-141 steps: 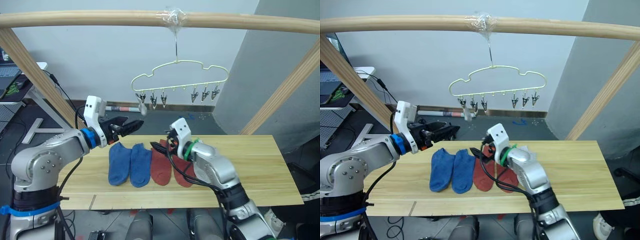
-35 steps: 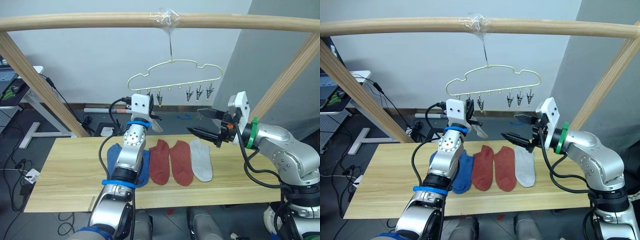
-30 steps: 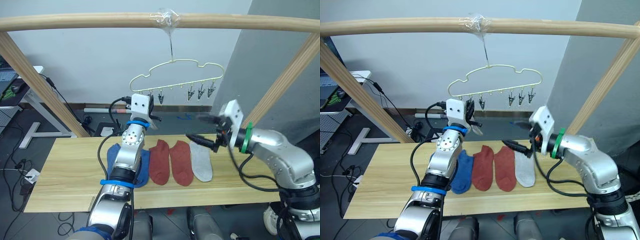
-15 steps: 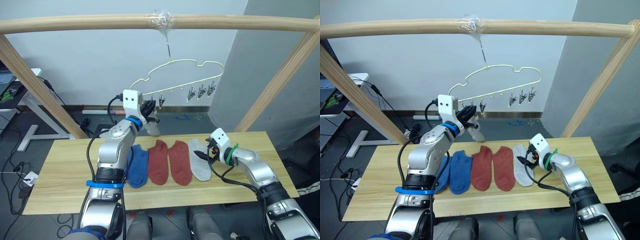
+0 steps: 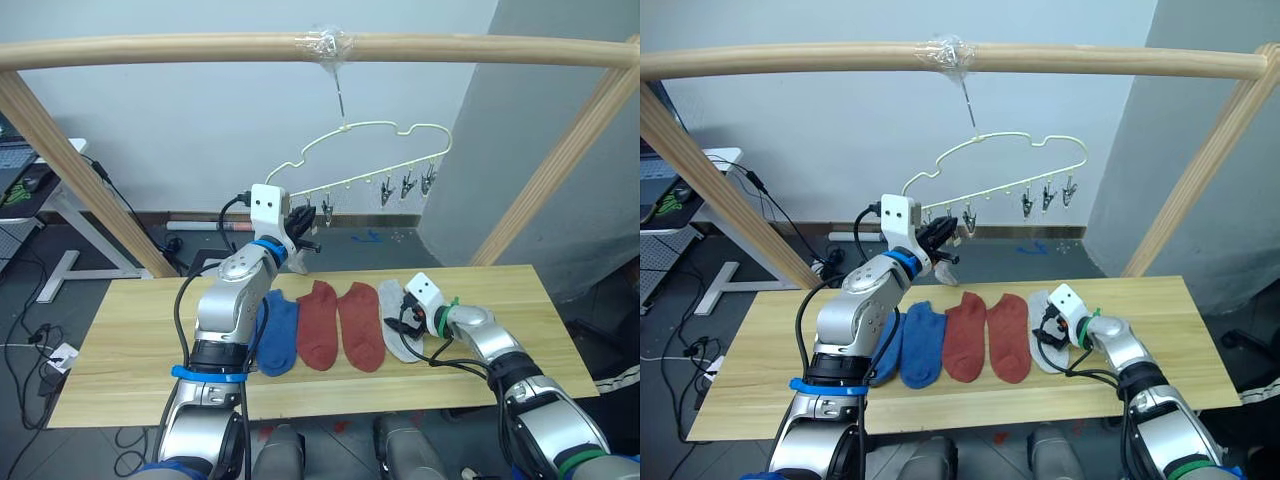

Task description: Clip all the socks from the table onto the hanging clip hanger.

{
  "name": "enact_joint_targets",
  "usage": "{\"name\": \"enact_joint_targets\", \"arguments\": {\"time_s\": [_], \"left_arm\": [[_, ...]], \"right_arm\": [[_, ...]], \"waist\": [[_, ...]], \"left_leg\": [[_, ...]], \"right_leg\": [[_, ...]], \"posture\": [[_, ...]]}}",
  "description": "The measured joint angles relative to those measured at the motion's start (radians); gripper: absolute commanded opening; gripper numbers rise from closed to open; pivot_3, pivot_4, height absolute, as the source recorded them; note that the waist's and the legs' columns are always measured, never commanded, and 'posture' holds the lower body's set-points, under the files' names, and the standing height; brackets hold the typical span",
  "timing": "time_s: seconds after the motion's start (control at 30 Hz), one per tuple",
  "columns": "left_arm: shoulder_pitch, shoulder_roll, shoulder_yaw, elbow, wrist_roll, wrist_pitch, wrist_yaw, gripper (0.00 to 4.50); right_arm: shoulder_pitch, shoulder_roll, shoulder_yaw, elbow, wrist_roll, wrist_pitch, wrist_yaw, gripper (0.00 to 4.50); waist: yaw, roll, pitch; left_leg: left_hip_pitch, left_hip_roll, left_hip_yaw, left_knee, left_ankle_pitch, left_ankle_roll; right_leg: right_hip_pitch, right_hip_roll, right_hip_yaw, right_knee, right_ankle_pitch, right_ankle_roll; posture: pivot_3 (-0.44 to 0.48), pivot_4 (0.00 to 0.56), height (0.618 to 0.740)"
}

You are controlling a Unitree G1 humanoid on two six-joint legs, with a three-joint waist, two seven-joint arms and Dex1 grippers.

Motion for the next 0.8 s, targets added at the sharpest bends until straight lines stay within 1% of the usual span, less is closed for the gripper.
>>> {"name": "enact_joint_targets", "arguments": {"time_s": [0.1,0.13,0.2,0.23,0.3,0.33,0.37,0.4,0.5,0.6,0.73,0.8], "left_arm": [[0.000,0.000,0.000,0.000,0.000,0.000,0.000,0.07],[0.000,0.000,0.000,0.000,0.000,0.000,-0.001,0.07],[0.000,0.000,-0.001,0.000,0.000,0.000,-0.001,0.07],[0.000,0.000,-0.001,0.000,0.000,0.000,-0.002,0.07],[-0.001,0.000,0.000,0.001,0.000,0.000,-0.004,0.07],[-0.001,0.001,0.000,0.002,-0.001,0.000,-0.005,0.07],[-0.001,0.002,0.000,0.003,-0.001,0.000,-0.008,0.07],[-0.001,0.002,0.000,0.003,-0.002,0.001,-0.011,0.07],[-0.013,0.002,0.012,0.003,-0.032,0.041,-0.025,0.07],[-0.033,-0.004,0.066,-0.001,-0.114,0.137,-0.033,0.07],[-0.069,-0.026,0.208,-0.009,-0.295,0.343,0.008,0.07],[-0.081,-0.031,0.266,-0.006,-0.372,0.426,0.033,0.07]], "right_arm": [[0.000,-0.001,-0.002,0.006,-0.009,-0.004,0.000,2.93],[0.001,-0.002,-0.002,0.006,-0.011,-0.007,0.000,2.53],[0.003,-0.002,-0.006,0.007,-0.018,-0.012,0.002,1.94],[0.004,-0.002,-0.009,0.007,-0.018,-0.012,0.002,1.55],[0.006,-0.004,-0.010,0.006,-0.022,-0.018,0.002,0.93],[0.007,-0.005,-0.010,0.005,-0.027,-0.020,0.002,0.52],[0.007,-0.007,-0.009,0.004,-0.036,-0.024,0.002,0.20],[0.008,-0.009,-0.009,0.001,-0.039,-0.026,0.002,0.06],[0.046,-0.028,-0.009,-0.046,-0.043,-0.042,0.002,0.06],[0.109,-0.063,-0.007,-0.148,-0.058,-0.039,0.015,0.06],[0.224,-0.097,-0.008,-0.423,-0.060,0.025,0.029,0.06],[0.254,-0.107,-0.007,-0.564,-0.062,0.050,0.032,0.06]], "waist": [[0.000,0.000,0.000],[0.000,0.000,0.000],[0.000,0.000,0.000],[0.000,0.000,0.000],[0.000,0.000,0.000],[0.000,0.000,0.000],[0.000,0.000,0.000],[0.000,0.000,0.000],[0.000,0.000,0.000],[0.001,0.000,0.000],[-0.005,0.000,0.000],[-0.009,0.000,0.000]], "left_leg": [[0.000,0.000,0.000,0.000,0.000,0.000],[0.000,0.000,0.000,0.000,0.000,0.000],[0.000,0.000,0.000,0.000,0.000,0.000],[0.000,0.000,0.000,0.000,0.000,0.000],[0.000,0.000,0.000,0.000,0.000,0.000],[0.000,0.000,0.000,0.000,0.000,0.000],[0.000,0.000,0.000,0.000,0.000,0.000],[0.000,0.000,0.000,0.000,0.000,0.000],[0.000,0.000,0.000,0.000,0.000,0.000],[-0.001,0.000,0.000,0.000,0.000,0.000],[-0.001,0.000,0.000,0.000,0.000,0.000],[0.000,0.000,0.000,0.000,0.000,0.000]], "right_leg": [[0.000,0.000,0.000,0.000,0.000,0.000],[0.000,0.000,0.000,0.000,0.000,0.000],[0.000,0.000,0.000,0.000,0.000,0.000],[0.000,0.000,0.000,0.000,0.000,0.000],[0.000,0.000,0.000,0.000,0.000,0.000],[0.000,0.000,0.000,0.000,0.000,0.000],[0.000,0.000,0.000,0.000,0.000,0.000],[0.000,0.000,0.000,0.000,0.000,0.000],[0.000,0.000,0.000,0.000,0.000,0.000],[0.000,0.000,0.000,-0.001,0.000,0.001],[-0.001,0.000,0.000,0.000,-0.001,0.001],[-0.001,0.000,0.000,0.000,-0.001,0.001]], "posture": [[0.017,0.171,0.740],[0.017,0.171,0.740],[0.017,0.171,0.740],[0.017,0.171,0.740],[0.017,0.171,0.740],[0.017,0.171,0.740],[0.015,0.172,0.740],[0.015,0.172,0.740],[0.019,0.174,0.740],[0.027,0.175,0.740],[0.026,0.177,0.740],[0.026,0.177,0.740]]}}
